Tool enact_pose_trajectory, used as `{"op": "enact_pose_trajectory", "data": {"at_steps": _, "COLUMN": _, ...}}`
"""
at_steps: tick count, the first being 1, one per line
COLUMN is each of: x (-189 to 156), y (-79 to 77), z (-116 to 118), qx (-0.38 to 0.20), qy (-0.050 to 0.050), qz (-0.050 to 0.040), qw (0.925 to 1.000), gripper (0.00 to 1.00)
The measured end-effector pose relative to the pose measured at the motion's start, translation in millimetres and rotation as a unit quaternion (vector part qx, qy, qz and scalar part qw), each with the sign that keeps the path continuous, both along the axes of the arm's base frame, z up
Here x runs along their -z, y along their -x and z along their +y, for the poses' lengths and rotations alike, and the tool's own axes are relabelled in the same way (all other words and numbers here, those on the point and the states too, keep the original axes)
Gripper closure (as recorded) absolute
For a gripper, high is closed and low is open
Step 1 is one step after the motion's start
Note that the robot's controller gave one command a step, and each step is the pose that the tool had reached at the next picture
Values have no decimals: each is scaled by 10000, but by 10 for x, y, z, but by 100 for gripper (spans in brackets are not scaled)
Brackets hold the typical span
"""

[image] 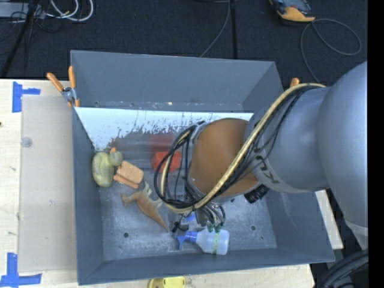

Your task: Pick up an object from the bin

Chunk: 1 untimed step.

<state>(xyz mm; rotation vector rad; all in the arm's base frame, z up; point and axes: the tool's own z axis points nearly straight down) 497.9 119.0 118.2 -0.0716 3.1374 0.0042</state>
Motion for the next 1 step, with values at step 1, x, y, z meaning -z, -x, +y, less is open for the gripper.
{"op": "enact_pose_trajectory", "data": {"at_steps": 1, "x": -191, "y": 110, "z": -395, "qx": 83, "qy": -5, "qz": 26, "qw": 10000, "gripper": 100}}
